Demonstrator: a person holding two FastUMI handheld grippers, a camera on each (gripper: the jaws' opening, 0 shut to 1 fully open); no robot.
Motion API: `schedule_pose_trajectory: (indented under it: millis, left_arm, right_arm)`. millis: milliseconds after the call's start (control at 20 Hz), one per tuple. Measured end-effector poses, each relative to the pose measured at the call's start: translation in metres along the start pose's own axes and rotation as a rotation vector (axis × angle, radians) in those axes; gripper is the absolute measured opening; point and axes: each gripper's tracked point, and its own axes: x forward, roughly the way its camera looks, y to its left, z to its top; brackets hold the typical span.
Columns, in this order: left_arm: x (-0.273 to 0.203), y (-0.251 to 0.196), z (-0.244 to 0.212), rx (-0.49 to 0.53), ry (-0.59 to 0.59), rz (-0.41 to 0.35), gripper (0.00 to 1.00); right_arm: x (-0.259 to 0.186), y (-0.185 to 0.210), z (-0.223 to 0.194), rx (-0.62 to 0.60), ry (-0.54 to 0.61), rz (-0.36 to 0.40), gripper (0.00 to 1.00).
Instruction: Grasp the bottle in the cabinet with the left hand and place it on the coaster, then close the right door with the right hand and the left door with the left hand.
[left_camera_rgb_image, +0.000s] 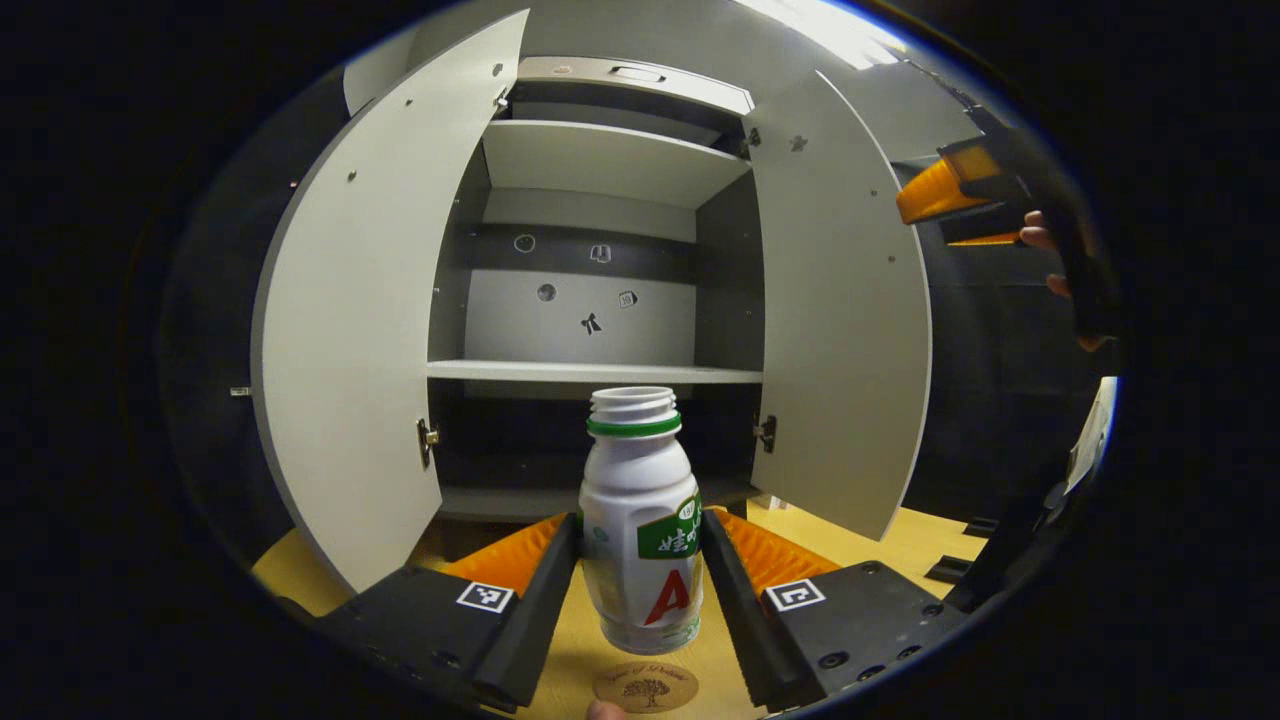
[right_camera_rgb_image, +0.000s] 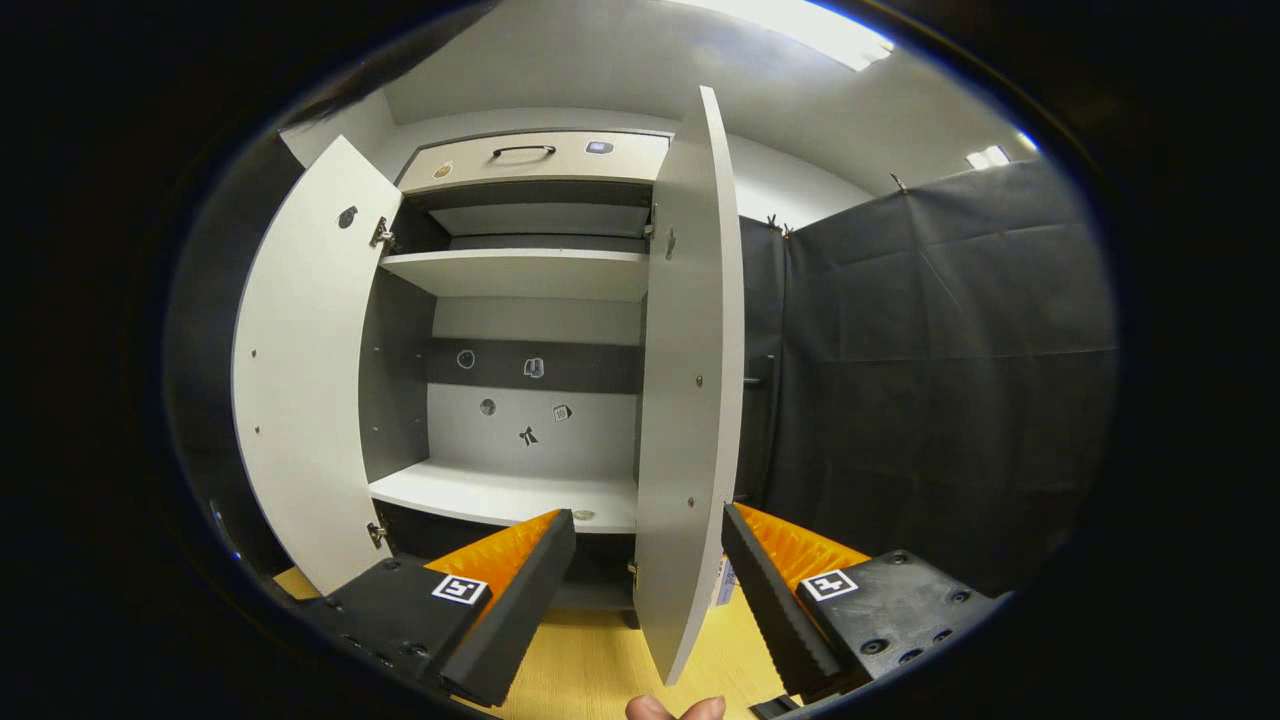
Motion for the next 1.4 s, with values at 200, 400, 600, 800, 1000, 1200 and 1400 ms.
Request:
schedule_pose_trajectory:
  millis: [200, 400, 600, 800, 1000, 1200, 1400]
  left_arm:
    - [-0.006, -0.004, -0.042, 0.024, 0.012, -0.018, 0.76]
    - [-0.008, -0.009, -0.083, 0.048, 0.017, -0.059, 0.76]
    - [-0.01, -0.003, -0.104, 0.062, 0.034, -0.041, 0.77]
    - [-0.013, -0.004, -0.111, 0.063, 0.028, -0.059, 0.78]
    - [-0.016, -0.01, -0.117, 0.013, 0.068, -0.097, 0.88]
    - [-0.029, -0.002, -0.119, -0.004, 0.113, -0.085, 0.96]
    - [-0.056, 0.015, -0.099, 0.03, 0.132, -0.054, 0.96]
  right_arm:
    - [0.0, 0.0, -0.011, 0.011, 0.035, 0.007, 0.98]
    - [-0.01, -0.001, -0.029, 0.03, 0.087, -0.001, 0.98]
    - [-0.008, 0.0, -0.026, -0.016, 0.082, -0.007, 0.98]
    - [-0.005, 0.008, -0.03, -0.021, 0.102, 0.0, 0.98]
    - [-0.007, 0.013, -0.029, -0.008, 0.111, -0.003, 0.98]
    - [-0.009, 0.012, -0.031, -0.002, 0.116, -0.011, 0.98]
    - [-0.008, 0.012, -0.025, 0.05, 0.099, 0.001, 0.98]
